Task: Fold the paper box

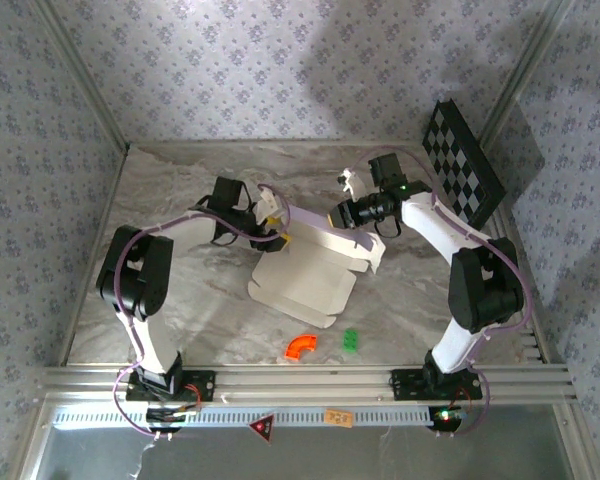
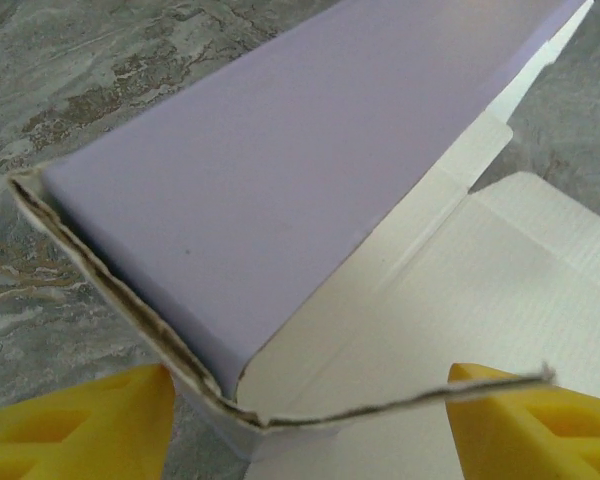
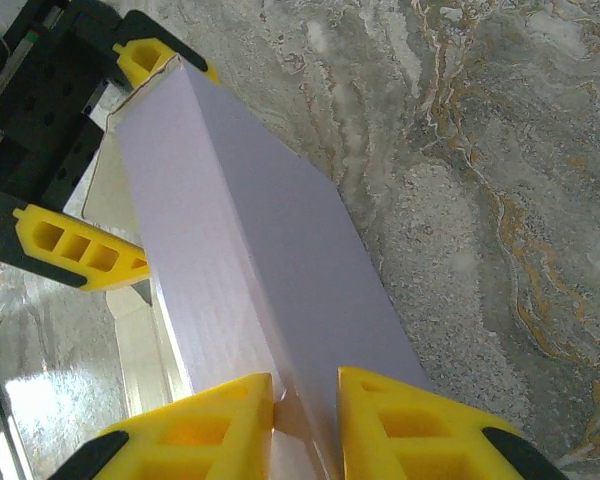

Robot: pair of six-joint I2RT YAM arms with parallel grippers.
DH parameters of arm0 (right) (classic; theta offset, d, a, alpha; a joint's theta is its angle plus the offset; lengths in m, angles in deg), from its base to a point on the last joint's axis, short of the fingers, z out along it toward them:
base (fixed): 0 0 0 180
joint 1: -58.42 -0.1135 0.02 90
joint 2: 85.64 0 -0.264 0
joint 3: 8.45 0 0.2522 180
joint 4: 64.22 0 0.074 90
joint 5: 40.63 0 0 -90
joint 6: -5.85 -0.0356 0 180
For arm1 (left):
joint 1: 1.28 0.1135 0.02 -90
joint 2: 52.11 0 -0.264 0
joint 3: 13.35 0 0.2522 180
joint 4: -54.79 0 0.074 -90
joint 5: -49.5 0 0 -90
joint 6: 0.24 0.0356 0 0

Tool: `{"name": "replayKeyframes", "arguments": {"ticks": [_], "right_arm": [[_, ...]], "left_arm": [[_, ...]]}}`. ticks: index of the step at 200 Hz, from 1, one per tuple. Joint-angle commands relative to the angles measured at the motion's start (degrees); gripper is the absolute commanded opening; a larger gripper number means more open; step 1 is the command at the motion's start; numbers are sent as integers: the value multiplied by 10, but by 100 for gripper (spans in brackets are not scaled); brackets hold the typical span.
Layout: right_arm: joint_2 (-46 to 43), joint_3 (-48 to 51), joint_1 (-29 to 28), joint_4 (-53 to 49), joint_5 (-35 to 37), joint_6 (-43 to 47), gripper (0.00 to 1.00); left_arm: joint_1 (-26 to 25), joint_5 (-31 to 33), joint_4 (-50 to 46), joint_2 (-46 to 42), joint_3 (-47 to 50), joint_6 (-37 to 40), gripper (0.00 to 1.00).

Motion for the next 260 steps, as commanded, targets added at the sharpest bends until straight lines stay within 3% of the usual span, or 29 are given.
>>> {"name": "replayKeyframes", "arguments": {"ticks": [1, 57, 118, 228, 260], "right_arm": [[19, 0, -1, -9, 11, 10, 24], [20, -1, -5, -7, 12, 9, 24], [18, 1, -9, -8, 12, 9, 24], [14, 9, -17, 0, 7, 9, 24], [18, 8, -23, 6, 5, 8, 23]], "left_arm": [[-26, -15, -82, -6, -16, 40, 68], [-43, 69, 2, -5, 7, -14, 54], [-58, 134, 106, -8, 49, -84, 31], [-92, 222, 183, -5, 76, -137, 10], [-118, 284, 210, -2, 82, -164, 6]]}}
